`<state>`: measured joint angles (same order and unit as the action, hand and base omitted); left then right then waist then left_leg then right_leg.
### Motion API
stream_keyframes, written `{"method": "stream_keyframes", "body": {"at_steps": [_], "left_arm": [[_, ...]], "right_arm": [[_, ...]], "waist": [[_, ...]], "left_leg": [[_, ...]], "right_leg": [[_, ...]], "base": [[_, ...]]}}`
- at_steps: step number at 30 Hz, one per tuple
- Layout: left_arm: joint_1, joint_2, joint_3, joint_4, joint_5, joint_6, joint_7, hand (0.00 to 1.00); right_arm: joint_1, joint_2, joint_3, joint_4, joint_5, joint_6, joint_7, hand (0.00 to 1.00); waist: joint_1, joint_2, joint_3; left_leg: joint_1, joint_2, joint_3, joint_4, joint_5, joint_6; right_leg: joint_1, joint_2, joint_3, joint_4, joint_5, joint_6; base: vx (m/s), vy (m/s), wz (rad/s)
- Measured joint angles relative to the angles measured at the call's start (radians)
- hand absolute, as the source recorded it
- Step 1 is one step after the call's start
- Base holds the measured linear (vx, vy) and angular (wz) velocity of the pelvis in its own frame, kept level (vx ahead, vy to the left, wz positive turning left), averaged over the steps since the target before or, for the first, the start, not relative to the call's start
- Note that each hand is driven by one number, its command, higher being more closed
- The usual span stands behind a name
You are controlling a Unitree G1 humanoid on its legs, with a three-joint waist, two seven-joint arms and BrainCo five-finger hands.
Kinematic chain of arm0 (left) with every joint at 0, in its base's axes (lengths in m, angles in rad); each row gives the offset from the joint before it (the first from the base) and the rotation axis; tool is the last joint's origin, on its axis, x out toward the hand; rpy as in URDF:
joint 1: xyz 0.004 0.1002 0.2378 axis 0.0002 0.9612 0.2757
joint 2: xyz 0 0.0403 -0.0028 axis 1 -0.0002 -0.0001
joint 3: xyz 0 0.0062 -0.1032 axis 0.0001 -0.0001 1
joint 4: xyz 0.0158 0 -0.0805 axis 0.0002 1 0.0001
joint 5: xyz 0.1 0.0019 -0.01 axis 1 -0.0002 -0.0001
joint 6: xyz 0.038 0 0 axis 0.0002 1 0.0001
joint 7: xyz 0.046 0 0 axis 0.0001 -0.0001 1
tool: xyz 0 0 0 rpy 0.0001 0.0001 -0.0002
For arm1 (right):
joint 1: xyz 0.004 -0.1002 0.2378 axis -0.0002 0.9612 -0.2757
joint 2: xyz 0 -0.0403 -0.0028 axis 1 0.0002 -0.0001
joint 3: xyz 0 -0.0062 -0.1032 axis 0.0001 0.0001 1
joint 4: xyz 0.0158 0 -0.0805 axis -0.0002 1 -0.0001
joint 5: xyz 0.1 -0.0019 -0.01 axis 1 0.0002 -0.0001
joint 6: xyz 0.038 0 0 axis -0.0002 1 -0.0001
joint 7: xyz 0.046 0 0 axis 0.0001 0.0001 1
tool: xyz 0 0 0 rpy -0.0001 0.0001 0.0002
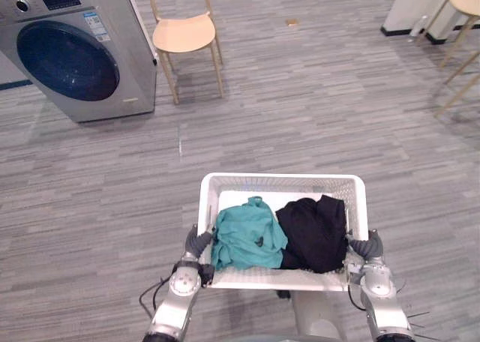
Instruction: Pick up the laundry basket with both hands and put the clothes into the washing machine.
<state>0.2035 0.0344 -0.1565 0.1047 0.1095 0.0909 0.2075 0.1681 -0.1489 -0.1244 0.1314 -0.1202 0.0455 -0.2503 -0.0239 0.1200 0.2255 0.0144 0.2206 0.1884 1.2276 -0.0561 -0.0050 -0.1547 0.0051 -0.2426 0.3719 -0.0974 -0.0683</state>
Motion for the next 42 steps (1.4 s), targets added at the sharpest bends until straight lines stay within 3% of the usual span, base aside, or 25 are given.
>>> {"method": "stream_keyframes", "body": {"at_steps": [2, 5, 7, 8, 9, 11, 13, 15, 17, 18, 22, 23, 24, 26, 27, 29, 30, 31, 32, 33, 35, 38, 40, 41, 42], "left_arm": [[0.013, 0.004, 0.002, -0.020, -0.012, -0.023, 0.010, 1.00], [0.013, 0.004, 0.009, -0.025, -0.017, -0.034, 0.010, 1.00], [0.017, 0.001, 0.009, -0.026, -0.015, -0.034, 0.005, 1.00], [0.030, -0.001, 0.009, -0.027, -0.013, -0.031, -0.006, 1.00], [0.034, 0.008, 0.019, -0.025, -0.006, -0.019, -0.004, 1.00], [0.031, 0.006, 0.022, -0.027, 0.001, -0.009, -0.007, 1.00], [0.043, 0.001, 0.021, -0.029, 0.002, -0.006, -0.009, 1.00], [0.041, 0.012, 0.016, -0.026, 0.003, -0.004, -0.010, 1.00], [0.045, 0.025, 0.012, -0.016, 0.006, 0.018, -0.008, 1.00], [0.049, 0.032, 0.007, -0.015, 0.010, 0.019, -0.008, 1.00], [-0.014, 0.061, -0.007, 0.017, 0.010, 0.018, -0.007, 1.00], [-0.039, 0.062, -0.014, 0.043, 0.010, 0.018, -0.010, 1.00], [-0.042, 0.063, -0.017, 0.057, 0.010, 0.018, -0.011, 1.00], [-0.034, 0.060, -0.027, 0.071, 0.010, 0.018, -0.010, 1.00], [-0.037, 0.041, -0.029, 0.088, 0.011, 0.017, -0.010, 1.00], [-0.057, 0.023, -0.027, 0.091, 0.012, 0.019, -0.012, 1.00], [-0.054, 0.003, -0.025, 0.103, 0.019, 0.017, -0.011, 1.00], [-0.041, -0.001, -0.021, 0.099, 0.019, 0.017, -0.011, 1.00], [-0.011, -0.006, -0.017, 0.085, 0.020, 0.012, -0.009, 1.00], [0.013, -0.021, -0.005, 0.056, 0.019, 0.008, -0.009, 1.00], [0.013, -0.010, 0.005, 0.023, 0.019, 0.007, -0.010, 1.00], [0.018, -0.001, 0.007, 0.025, 0.016, -0.003, -0.011, 1.00], [0.012, -0.003, 0.005, 0.029, 0.017, -0.010, -0.013, 1.00], [0.009, -0.003, 0.001, 0.033, 0.017, -0.010, -0.013, 1.00], [0.011, -0.006, -0.014, 0.048, 0.017, -0.014, -0.015, 1.00]], "right_arm": [[-0.006, 0.000, 0.005, -0.035, 0.005, -0.001, -0.003, 1.00], [-0.027, -0.001, 0.006, -0.029, 0.005, -0.005, -0.006, 1.00], [-0.038, -0.008, 0.007, 0.010, 0.013, -0.009, -0.007, 1.00], [-0.048, -0.017, 0.010, 0.043, 0.015, -0.011, -0.007, 1.00], [-0.081, -0.003, 0.023, 0.100, 0.013, -0.006, -0.009, 1.00], [-0.098, -0.012, 0.025, 0.115, 0.013, 0.000, -0.004, 1.00], [-0.109, -0.014, 0.025, 0.135, 0.011, 0.001, 0.008, 1.00], [-0.117, -0.010, 0.020, 0.165, 0.001, 0.000, 0.012, 1.00], [-0.091, 0.008, 0.021, 0.175, -0.009, 0.000, 0.012, 1.00], [-0.082, 0.009, 0.023, 0.175, -0.009, 0.000, 0.013, 1.00], [-0.080, 0.014, 0.014, 0.167, -0.008, -0.005, 0.013, 1.00], [-0.079, 0.016, 0.001, 0.167, -0.007, -0.004, 0.013, 1.00], [-0.079, 0.015, -0.001, 0.167, -0.007, -0.002, 0.012, 1.00], [-0.060, 0.011, -0.001, 0.167, -0.007, 0.001, 0.012, 1.00], [-0.061, -0.003, -0.002, 0.169, -0.007, 0.004, 0.013, 1.00], [-0.071, -0.013, -0.012, 0.166, -0.008, 0.009, 0.013, 1.00], [-0.052, -0.024, -0.011, 0.157, -0.006, 0.002, 0.019, 1.00], [-0.048, -0.017, -0.011, 0.156, -0.006, 0.002, 0.021, 1.00], [-0.033, -0.008, -0.009, 0.129, -0.007, 0.004, 0.015, 1.00], [-0.029, -0.020, 0.000, 0.098, -0.007, 0.004, 0.015, 1.00], [-0.027, 0.002, 0.002, 0.070, -0.005, 0.004, 0.009, 1.00], [-0.031, 0.003, 0.004, 0.067, -0.005, 0.002, 0.012, 1.00], [-0.034, 0.002, -0.004, 0.070, -0.003, 0.002, 0.012, 1.00], [-0.033, 0.002, -0.007, 0.077, -0.001, 0.002, 0.011, 1.00], [-0.019, -0.007, -0.015, 0.083, 0.007, 0.000, 0.011, 1.00]], "waist": [[0.045, -0.018, 0.011], [0.082, -0.029, 0.017], [0.094, -0.034, 0.018], [0.096, -0.016, 0.011], [0.095, -0.057, 0.009], [0.097, -0.069, 0.003], [0.105, -0.071, 0.003], [0.104, -0.083, 0.003], [0.067, -0.084, -0.003], [0.058, -0.071, -0.011], [0.033, -0.060, -0.016], [0.024, -0.059, -0.014], [0.012, -0.067, -0.014], [0.007, -0.070, -0.022], [0.010, -0.013, -0.031], [0.001, -0.019, -0.023], [-0.021, -0.036, -0.013], [-0.010, -0.009, -0.028], [-0.014, -0.015, -0.023], [0.010, 0.044, -0.032], [0.042, 0.026, -0.021], [0.076, -0.037, -0.009], [0.086, -0.047, -0.003], [0.086, -0.054, 0.000], [0.082, -0.024, -0.014]], "left_leg": [[-0.151, 0.026, 0.010, 0.022, -0.099, 0.023], [-0.345, -0.007, 0.039, -0.289, -0.182, 0.026], [-0.353, -0.077, 0.031, -0.689, -0.119, -0.056], [-0.335, -0.083, 0.040, -0.867, 0.041, -0.052], [-0.314, -0.128, 0.077, -0.838, 0.018, 0.030], [-0.351, -0.139, 0.097, -0.731, -0.065, 0.076], [-0.324, -0.149, 0.124, -0.622, -0.191, 0.103], [-0.203, -0.207, 0.132, -0.672, -0.272, 0.095], [-0.025, -0.270, 0.109, -0.802, -0.275, 0.098], [0.042, -0.280, 0.088, -0.862, -0.275, 0.098], [0.208, -0.293, 0.013, -0.998, -0.280, 0.086], [0.241, -0.287, -0.006, -1.012, -0.287, 0.073], [0.285, -0.290, -0.021, -1.024, -0.299, 0.051], [0.360, -0.288, -0.053, -1.052, -0.308, 0.034], [0.386, -0.245, -0.066, -1.055, -0.306, 0.024], [0.389, -0.254, -0.080, -1.015, -0.188, -0.065], [0.394, -0.276, -0.086, -0.949, -0.097, -0.035], [0.384, -0.251, -0.070, -0.872, -0.083, -0.039], [0.301, -0.201, -0.030, -0.594, 0.021, -0.027], [0.170, -0.083, 0.006, -0.312, 0.077, -0.011], [0.013, 0.024, 0.057, -0.093, -0.047, 0.035], [-0.143, 0.023, 0.059, -0.238, -0.195, 0.018], [-0.206, -0.003, 0.049, -0.453, -0.202, -0.004], [-0.220, -0.018, 0.038, -0.530, -0.197, -0.010], [-0.199, -0.054, 0.004, -0.835, -0.018, -0.044]], "right_leg": [[0.126, -0.003, 0.026, -0.080, -0.025, 0.016], [0.285, -0.048, 0.042, -0.182, -0.067, 0.079], [0.364, -0.092, 0.046, -0.230, -0.107, 0.137], [0.423, -0.085, 0.060, -0.269, -0.136, 0.165], [0.466, -0.140, 0.085, -0.290, -0.142, 0.173], [0.473, -0.173, 0.109, -0.283, -0.114, 0.203], [0.458, -0.213, 0.154, -0.139, -0.095, 0.257], [0.267, -0.273, 0.229, 0.359, -0.038, 0.340], [0.120, -0.286, 0.200, 0.710, -0.063, 0.270], [0.074, -0.277, 0.150, 0.731, -0.092, 0.220], [-0.141, -0.205, -0.003, 0.484, -0.192, 0.133], [-0.192, -0.158, -0.003, 0.287, -0.151, 0.123], [-0.213, -0.119, 0.002, 0.057, -0.040, 0.108], [-0.211, -0.070, 0.035, -0.103, 0.200, 0.035], [-0.206, -0.043, 0.032, -0.076, 0.257, 0.018], [-0.252, -0.102, 0.025, 0.122, 0.142, -0.015], [-0.281, -0.138, -0.023, 0.276, 0.051, -0.022], [-0.243, -0.111, -0.058, 0.214, 0.057, -0.019], [-0.133, -0.081, -0.101, 0.113, -0.002, -0.051], [-0.072, -0.006, -0.106, 0.063, -0.021, -0.053], [0.018, 0.018, -0.095, 0.015, -0.060, -0.087], [0.167, -0.005, -0.062, -0.120, -0.039, -0.052], [0.232, -0.033, -0.057, -0.168, -0.039, -0.008], [0.242, -0.045, -0.058, -0.169, -0.044, 0.011], [0.262, -0.040, -0.046, -0.149, -0.086, 0.080]], "base": [[0.66, 0.039, -0.19], [0.64, 0.155, -0.08], [0.79, 0.305, -0.05], [0.82, 0.352, -0.14], [0.71, 0.304, -0.08], [0.65, 0.314, -0.01], [0.72, 0.402, -0.16], [0.56, 0.347, -0.09], [0.59, 0.240, 0.36], [0.63, 0.205, 0.40], [0.60, 0.111, 0.53], [0.59, 0.021, 0.79], [0.76, 0.001, 0.78], [0.79, -0.049, 0.47], [0.62, -0.051, 0.22], [0.81, -0.100, 0.50], [0.82, -0.198, 0.64], [0.60, -0.298, 0.33], [0.57, -0.193, -0.33], [0.57, -0.140, -0.32], [0.50, -0.027, -0.28], [0.50, 0.000, -0.23], [0.48, 0.133, -0.20], [0.48, 0.208, -0.08], [0.39, 0.204, 0.00]]}}
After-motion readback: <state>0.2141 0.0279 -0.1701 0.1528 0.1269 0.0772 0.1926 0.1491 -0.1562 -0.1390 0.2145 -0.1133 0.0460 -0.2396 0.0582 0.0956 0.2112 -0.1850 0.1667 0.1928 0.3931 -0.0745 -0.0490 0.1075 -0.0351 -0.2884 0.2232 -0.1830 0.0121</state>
